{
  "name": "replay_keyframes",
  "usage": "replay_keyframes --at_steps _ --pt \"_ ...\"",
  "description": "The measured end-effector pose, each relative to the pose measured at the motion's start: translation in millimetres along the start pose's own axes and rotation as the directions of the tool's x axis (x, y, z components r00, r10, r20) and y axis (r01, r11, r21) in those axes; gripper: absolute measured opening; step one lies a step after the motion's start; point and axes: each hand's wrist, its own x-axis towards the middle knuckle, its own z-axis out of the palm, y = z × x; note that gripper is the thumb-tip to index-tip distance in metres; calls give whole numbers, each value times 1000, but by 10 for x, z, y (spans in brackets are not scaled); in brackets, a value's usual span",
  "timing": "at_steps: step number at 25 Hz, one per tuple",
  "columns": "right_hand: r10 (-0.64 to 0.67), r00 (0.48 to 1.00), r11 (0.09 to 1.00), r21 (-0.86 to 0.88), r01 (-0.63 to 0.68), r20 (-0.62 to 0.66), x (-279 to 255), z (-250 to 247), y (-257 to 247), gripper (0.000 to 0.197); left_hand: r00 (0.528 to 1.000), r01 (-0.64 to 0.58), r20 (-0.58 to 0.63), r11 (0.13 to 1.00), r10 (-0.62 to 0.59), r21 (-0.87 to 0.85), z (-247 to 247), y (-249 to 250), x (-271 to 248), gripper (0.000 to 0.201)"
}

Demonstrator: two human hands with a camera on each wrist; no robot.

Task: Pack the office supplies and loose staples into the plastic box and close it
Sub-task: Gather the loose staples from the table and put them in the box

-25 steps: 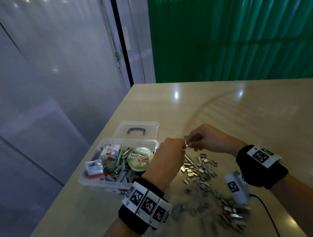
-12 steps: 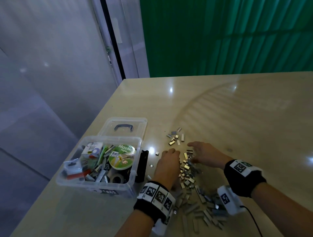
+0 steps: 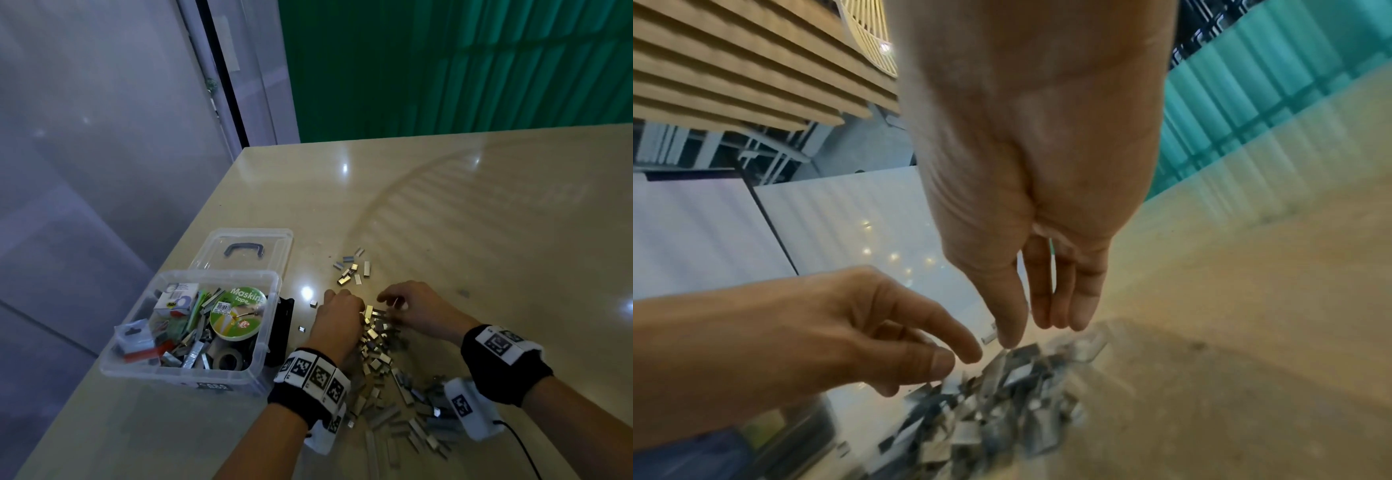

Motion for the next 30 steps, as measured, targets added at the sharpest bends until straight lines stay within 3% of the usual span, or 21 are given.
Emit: replay_keyframes --at_steps 4,7,12,20,24,30 --pt "134 991 982 -135 -131 14 -87 -93 60 37 998 -11 60 996 16 -87 70 50 7 33" --pt "148 984 973 -194 -127 96 -154 -29 18 48 998 -14 53 996 18 -86 129 74 14 29" --pt "125 991 985 -127 -120 38 -154 124 -75 33 999 9 37 990 -4 -143 167 111 28 24" --pt "249 968 967 71 -246 -40 -109 182 -93 24 998 42 -31 931 -57 -362 283 26 -12 25" --pt "281 959 955 94 -282 28 -69 147 -93 36 996 75 -14 880 -92 -468 269 -35 -9 26" --pt "285 956 942 163 -294 74 -41 138 -51 17 995 89 6 884 -97 -458 271 -31 6 28"
